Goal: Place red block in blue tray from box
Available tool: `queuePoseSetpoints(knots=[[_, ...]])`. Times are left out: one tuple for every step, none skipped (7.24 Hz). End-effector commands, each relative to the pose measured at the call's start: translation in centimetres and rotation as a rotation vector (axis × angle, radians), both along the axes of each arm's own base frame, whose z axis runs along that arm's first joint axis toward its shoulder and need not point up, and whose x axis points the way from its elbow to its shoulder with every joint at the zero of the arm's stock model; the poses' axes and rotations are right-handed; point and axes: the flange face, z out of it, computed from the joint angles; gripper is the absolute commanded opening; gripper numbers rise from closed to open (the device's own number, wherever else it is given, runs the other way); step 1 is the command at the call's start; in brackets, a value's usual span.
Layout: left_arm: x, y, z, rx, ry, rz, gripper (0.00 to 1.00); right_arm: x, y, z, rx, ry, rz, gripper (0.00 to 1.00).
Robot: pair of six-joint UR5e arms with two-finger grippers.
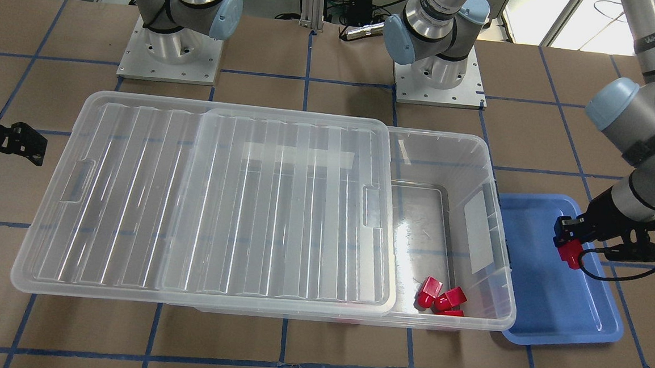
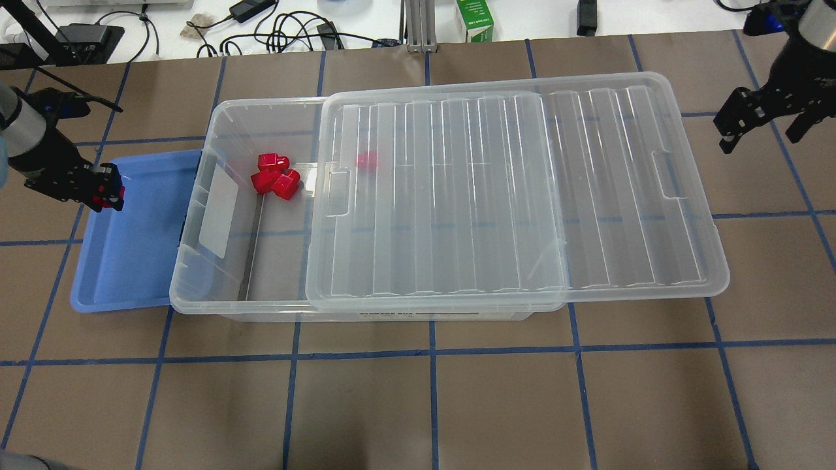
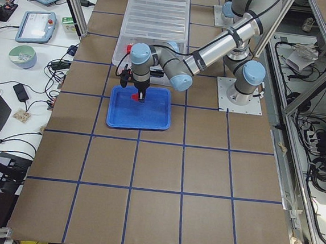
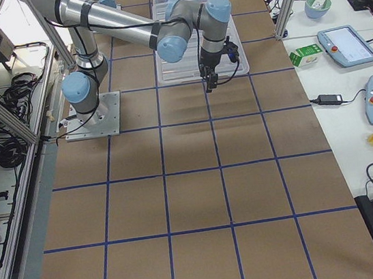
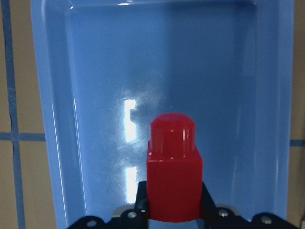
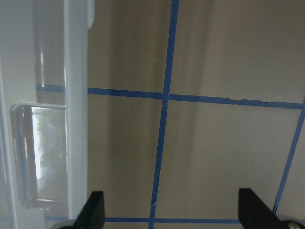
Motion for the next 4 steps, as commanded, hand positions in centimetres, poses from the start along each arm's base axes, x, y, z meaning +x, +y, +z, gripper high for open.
queuePoseSetpoints(knots=[[0.6,-0.2,-3.8,0.025,0.009,0.000,0.05,0.1,0.0,-1.5,0.019,-0.002,0.003,1.00],[0.9,-0.2,-4.4,0.032,0.013,0.003,0.22,0.2,0.5,-2.6,0.039,-0.013,0.001,1.00],[2.4,0.1,-4.4,0.030,0.014,0.029,0.89,0.5,0.8,-3.5,0.038,-0.016,0.003,1.00],[2.7,-0.1,-2.3,0.008,0.000,0.031,1.00,0.5,0.8,-3.2,0.025,-0.011,0.004,1.00]])
